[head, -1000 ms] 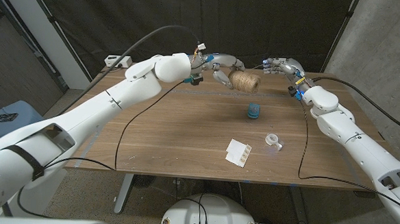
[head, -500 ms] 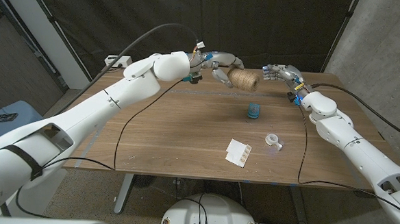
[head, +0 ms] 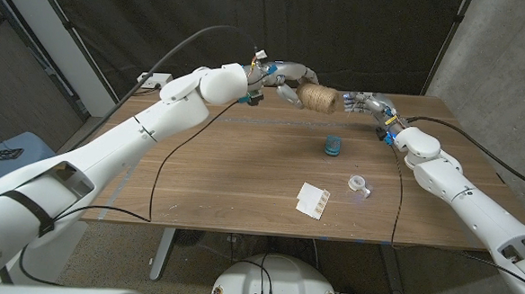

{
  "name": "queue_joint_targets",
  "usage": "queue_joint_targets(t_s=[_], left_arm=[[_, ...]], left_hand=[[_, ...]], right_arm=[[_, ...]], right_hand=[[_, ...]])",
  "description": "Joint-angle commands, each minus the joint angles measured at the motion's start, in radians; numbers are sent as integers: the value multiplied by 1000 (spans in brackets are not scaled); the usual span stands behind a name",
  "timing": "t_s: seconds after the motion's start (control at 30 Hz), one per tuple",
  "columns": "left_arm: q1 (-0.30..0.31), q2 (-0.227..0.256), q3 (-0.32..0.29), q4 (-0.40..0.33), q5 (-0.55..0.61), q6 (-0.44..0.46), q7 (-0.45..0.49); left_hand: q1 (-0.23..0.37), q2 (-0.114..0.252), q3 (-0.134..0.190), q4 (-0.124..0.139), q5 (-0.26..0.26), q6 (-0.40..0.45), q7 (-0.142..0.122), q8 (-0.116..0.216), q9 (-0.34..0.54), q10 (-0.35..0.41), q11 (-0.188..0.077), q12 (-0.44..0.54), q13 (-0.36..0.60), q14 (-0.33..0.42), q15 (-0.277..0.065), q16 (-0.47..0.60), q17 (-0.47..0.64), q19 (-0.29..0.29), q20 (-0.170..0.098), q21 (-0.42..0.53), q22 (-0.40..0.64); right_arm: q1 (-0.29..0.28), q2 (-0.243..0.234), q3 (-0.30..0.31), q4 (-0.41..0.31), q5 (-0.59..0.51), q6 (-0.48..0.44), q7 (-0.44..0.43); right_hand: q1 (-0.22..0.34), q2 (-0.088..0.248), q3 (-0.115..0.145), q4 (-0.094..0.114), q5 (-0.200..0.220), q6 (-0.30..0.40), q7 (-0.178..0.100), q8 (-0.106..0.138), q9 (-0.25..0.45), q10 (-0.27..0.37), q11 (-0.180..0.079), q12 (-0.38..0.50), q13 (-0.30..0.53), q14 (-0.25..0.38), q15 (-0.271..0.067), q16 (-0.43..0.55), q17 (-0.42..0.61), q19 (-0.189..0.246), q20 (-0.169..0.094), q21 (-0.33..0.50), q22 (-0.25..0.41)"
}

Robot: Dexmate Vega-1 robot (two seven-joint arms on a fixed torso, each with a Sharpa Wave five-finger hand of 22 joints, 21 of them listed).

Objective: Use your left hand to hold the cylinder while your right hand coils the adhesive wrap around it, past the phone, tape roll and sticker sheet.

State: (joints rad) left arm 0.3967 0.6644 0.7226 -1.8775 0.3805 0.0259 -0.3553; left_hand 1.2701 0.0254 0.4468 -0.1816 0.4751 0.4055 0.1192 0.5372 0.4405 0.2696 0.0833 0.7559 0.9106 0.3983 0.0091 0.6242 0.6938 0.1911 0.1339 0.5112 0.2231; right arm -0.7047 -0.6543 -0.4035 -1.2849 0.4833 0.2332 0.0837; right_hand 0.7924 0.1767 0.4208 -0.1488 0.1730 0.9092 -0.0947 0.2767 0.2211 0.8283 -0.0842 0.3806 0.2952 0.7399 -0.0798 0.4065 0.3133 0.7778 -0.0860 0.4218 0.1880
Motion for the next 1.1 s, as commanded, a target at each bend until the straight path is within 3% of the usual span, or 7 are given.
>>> queue_joint_targets(t_s=[0.03, 1.1], left_arm=[[4, 4, -11, -18, 24, 17, 27], [-6, -18, -1, 19, 58, 36, 74]], left_hand=[[36, 61, 21, 20, 4, 123, -68, 279, 13, 103, -90, 3, 19, 9, -3, 0, 2, -6, 0, 10, 0], [37, 62, 21, 19, 3, 127, -68, 286, 11, 109, -92, 2, 18, 16, -8, 0, 3, -3, -4, 17, -1]], right_arm=[[-36, -8, 2, -40, 15, -19, -11], [-110, -32, -3, -163, 3, -49, -50]], right_hand=[[13, -2, 1, 5, 1, 3, -4, -3, 2, 7, -2, -1, 2, 9, -138, -2, 5, -7, -83, 5, 4], [16, -1, 2, 7, 1, 7, -4, -6, 3, 10, -2, -4, 5, 12, -138, -6, 8, -8, -84, 10, 4]])
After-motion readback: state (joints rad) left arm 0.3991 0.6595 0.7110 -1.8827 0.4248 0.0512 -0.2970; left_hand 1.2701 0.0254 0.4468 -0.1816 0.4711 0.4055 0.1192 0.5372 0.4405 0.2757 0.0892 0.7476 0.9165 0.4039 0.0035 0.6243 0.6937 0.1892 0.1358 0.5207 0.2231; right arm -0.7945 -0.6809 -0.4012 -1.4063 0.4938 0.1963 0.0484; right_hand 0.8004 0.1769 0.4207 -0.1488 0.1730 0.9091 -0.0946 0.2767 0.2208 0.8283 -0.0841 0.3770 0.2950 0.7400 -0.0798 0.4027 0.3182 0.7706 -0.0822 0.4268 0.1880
